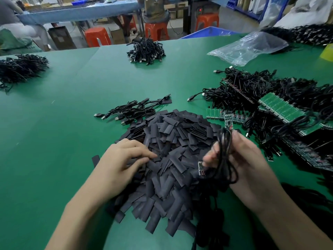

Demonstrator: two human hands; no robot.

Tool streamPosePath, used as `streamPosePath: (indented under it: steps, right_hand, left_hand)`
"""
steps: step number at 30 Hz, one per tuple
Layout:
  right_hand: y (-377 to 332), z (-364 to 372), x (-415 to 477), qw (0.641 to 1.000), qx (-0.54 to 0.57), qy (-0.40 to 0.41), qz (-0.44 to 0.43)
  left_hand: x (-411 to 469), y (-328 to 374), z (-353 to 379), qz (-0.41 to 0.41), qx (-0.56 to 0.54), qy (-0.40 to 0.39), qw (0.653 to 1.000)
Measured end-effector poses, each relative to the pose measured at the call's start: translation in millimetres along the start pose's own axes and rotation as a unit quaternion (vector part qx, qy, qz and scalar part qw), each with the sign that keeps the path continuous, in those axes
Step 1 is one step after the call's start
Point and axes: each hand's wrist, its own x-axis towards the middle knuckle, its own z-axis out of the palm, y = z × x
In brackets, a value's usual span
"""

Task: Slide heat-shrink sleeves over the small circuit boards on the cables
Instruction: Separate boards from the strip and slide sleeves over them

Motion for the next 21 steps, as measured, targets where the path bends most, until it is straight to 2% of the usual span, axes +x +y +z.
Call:
streamPosePath:
  steps: [2, 4, 7, 12, 15, 17, 18, 19, 20, 21]
  right_hand:
    - [-1, -1, 0, 0.999, 0.028, 0.006, 0.045]
    - [1, -2, 0, 0.995, 0.003, -0.01, 0.094]
    - [6, -2, 0, 0.989, -0.02, -0.051, 0.135]
    - [6, -3, 0, 0.994, 0.011, -0.062, 0.095]
    - [-3, -5, 0, 0.984, 0.139, -0.098, 0.057]
    - [-8, -6, 1, 0.939, 0.299, -0.156, 0.063]
    - [-10, -8, 1, 0.917, 0.353, -0.17, 0.074]
    - [-12, -8, 0, 0.912, 0.365, -0.17, 0.079]
    - [-14, -8, 1, 0.925, 0.336, -0.161, 0.077]
    - [-15, -8, 0, 0.954, 0.261, -0.134, 0.063]
  left_hand:
    - [0, -2, -2, 0.026, 0.012, -0.032, 0.999]
    - [1, -1, 0, 0.048, 0.037, -0.049, 0.997]
    - [2, 0, 6, 0.067, 0.064, -0.043, 0.995]
    - [1, -1, 11, 0.084, 0.077, -0.016, 0.993]
    - [0, 0, 15, 0.076, 0.064, 0.024, 0.995]
    - [-2, 4, 19, 0.063, 0.035, 0.059, 0.996]
    - [-3, 8, 21, 0.048, 0.004, 0.077, 0.996]
    - [-4, 13, 24, 0.03, -0.038, 0.091, 0.995]
    - [-4, 17, 27, 0.014, -0.087, 0.095, 0.992]
    - [-5, 22, 31, 0.002, -0.138, 0.088, 0.986]
